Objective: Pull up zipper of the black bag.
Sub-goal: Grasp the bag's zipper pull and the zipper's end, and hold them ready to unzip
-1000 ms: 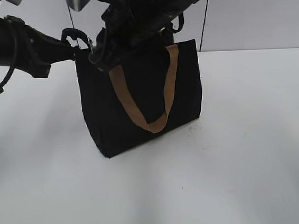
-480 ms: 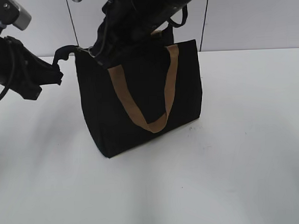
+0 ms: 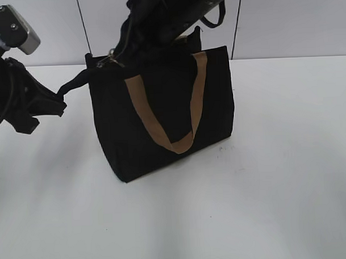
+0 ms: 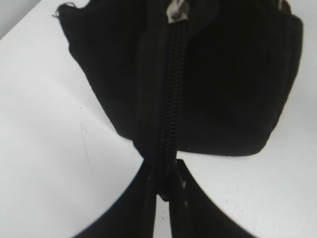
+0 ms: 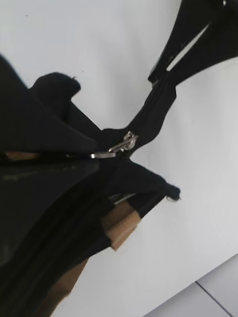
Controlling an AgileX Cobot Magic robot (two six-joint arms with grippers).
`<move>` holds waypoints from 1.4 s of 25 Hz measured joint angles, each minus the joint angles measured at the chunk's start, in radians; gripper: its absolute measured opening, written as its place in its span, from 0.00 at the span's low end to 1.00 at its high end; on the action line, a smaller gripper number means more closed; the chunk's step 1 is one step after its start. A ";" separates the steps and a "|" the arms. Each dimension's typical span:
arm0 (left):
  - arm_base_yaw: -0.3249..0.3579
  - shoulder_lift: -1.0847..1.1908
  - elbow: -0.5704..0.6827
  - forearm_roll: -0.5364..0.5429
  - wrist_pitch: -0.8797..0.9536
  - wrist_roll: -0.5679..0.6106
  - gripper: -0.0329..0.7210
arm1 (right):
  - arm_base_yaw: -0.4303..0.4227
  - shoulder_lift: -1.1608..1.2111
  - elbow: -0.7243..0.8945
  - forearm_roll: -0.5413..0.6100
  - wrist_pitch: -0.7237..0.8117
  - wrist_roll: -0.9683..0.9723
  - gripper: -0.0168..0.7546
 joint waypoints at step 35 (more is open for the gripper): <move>0.094 -0.001 -0.009 -0.036 0.102 -0.025 0.12 | -0.379 -0.016 0.002 0.036 0.109 0.055 0.14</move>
